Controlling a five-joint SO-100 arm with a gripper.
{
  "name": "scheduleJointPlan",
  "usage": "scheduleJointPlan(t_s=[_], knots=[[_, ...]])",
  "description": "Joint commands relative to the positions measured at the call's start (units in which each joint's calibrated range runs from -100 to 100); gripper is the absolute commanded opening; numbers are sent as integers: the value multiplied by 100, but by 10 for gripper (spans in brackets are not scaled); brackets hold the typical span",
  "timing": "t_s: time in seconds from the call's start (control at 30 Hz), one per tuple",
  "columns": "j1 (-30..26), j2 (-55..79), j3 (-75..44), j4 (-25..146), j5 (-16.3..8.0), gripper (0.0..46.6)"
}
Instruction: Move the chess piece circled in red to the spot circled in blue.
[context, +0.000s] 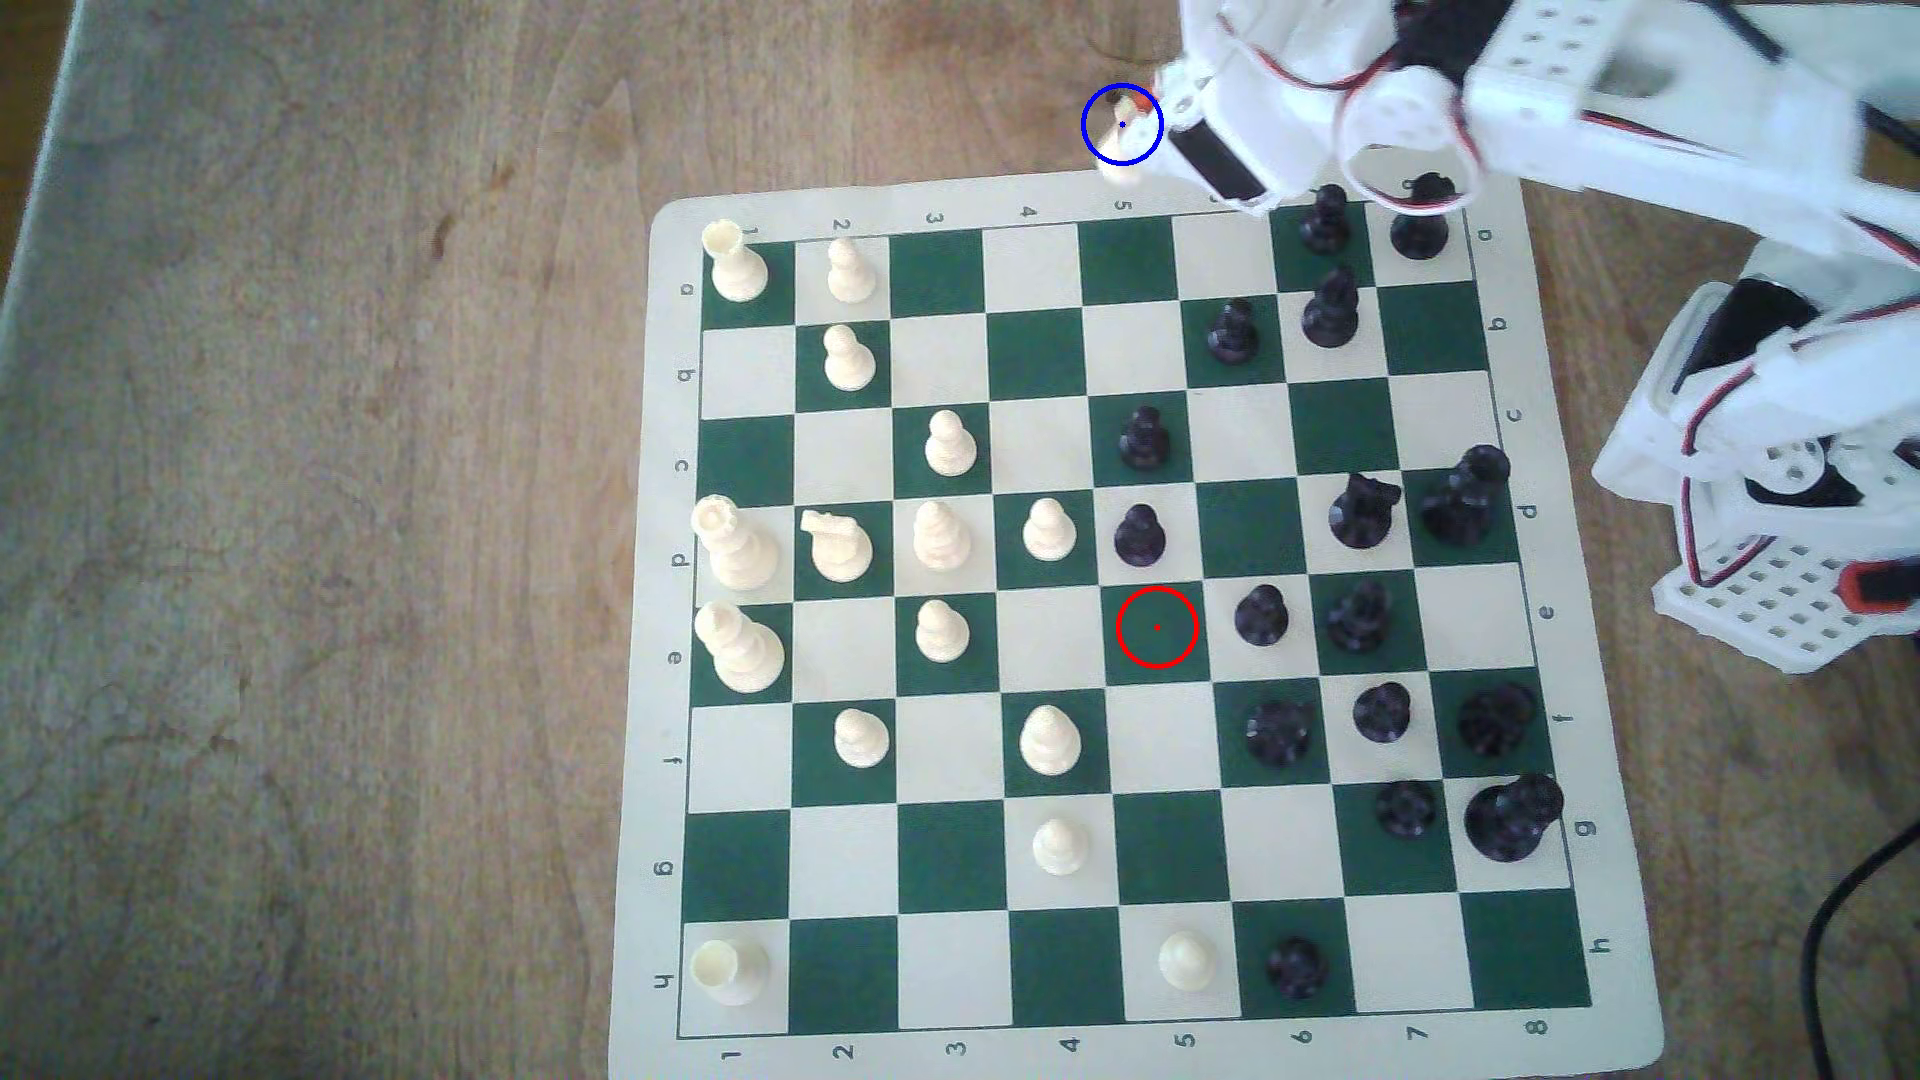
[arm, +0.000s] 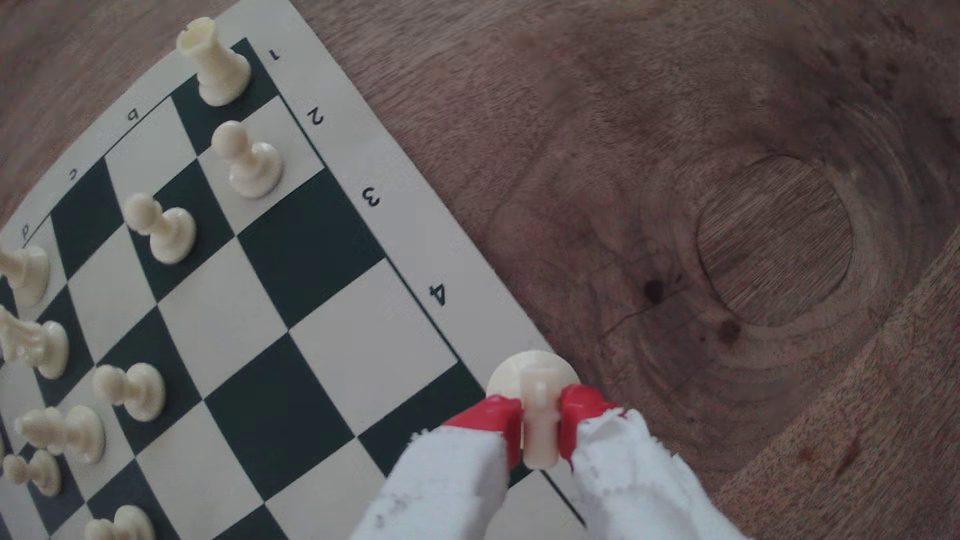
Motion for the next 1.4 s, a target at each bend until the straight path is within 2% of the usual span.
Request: scheduleJointPlan(t_s=[0.0,1.23,1.37], knots=[[206,304,-469,-297,10,3],[339,1781,-1285,-854,132,3],[339,1841,-1313,-887,132,16]])
